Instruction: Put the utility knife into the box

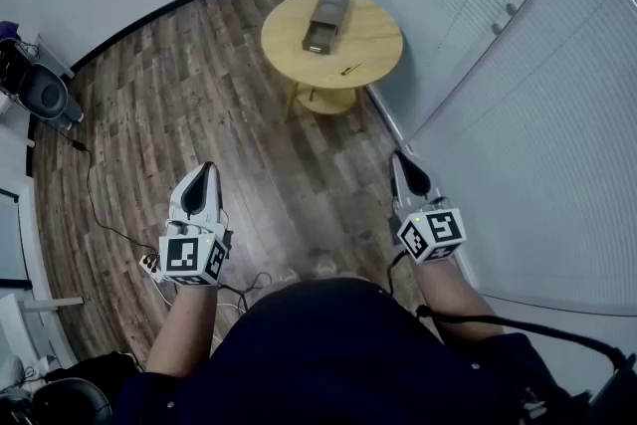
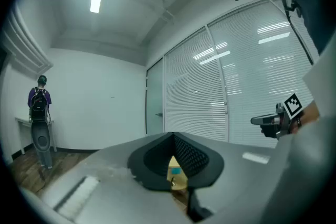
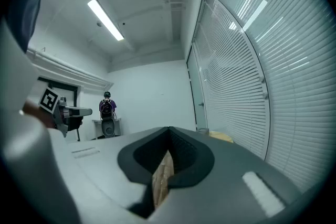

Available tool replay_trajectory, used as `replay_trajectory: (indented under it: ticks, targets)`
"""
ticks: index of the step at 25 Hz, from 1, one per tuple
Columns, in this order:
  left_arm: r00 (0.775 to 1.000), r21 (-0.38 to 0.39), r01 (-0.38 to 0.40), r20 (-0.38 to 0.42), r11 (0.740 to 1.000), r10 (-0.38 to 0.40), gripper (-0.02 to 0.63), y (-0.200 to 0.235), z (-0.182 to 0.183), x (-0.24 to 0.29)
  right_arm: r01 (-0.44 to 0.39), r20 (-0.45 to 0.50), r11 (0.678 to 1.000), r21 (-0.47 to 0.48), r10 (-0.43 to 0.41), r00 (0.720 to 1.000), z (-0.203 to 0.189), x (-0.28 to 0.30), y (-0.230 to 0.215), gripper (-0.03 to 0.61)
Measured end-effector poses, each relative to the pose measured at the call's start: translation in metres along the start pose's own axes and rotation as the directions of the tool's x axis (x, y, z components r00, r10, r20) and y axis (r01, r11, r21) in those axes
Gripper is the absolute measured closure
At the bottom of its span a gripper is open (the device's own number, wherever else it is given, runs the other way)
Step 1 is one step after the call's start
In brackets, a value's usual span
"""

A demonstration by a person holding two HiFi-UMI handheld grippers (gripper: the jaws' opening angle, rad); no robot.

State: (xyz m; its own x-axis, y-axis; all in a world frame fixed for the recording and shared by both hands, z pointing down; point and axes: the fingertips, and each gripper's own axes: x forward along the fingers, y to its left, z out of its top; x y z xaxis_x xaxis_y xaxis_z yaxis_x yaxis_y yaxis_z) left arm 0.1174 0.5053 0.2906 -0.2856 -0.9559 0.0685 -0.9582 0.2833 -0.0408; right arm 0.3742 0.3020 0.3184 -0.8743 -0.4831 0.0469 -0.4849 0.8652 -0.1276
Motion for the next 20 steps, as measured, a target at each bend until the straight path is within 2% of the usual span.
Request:
replay_trajectory:
  ticks: [8, 11, 14, 20]
  targets:
    - [1.0, 0.002, 0.001, -0.01, 1.0, -0.001, 0.611, -0.017, 0.0, 0.0, 0.001, -0.005, 1.0, -0.003, -0.001, 1.0, 0.003, -0.004, -0.015, 0.571]
    - [1.0, 0.013, -0.001, -0.005, 1.0, 0.001, 0.611, -0.028, 0.0, 0.007, 0.008, 0.024, 1.0, -0.004, -0.007, 1.0, 0.006, -0.005, -0.028, 0.571]
    - [1.0, 0.005, -0.008, -0.02, 1.0, 0.008, 0.611, -0.037, -0.014, 0.009, -0.02, 0.044, 0.999, -0.031, 0.021, 0.999, 0.008, -0.003, -0.031, 0.571]
    - [0.997, -0.023, -0.028, -0.075, 0.999, 0.026, 0.611, -0.03, -0.039, 0.026, -0.029, 0.011, 0.999, -0.018, 0.029, 1.0, -0.006, 0.015, -0.037, 0.571]
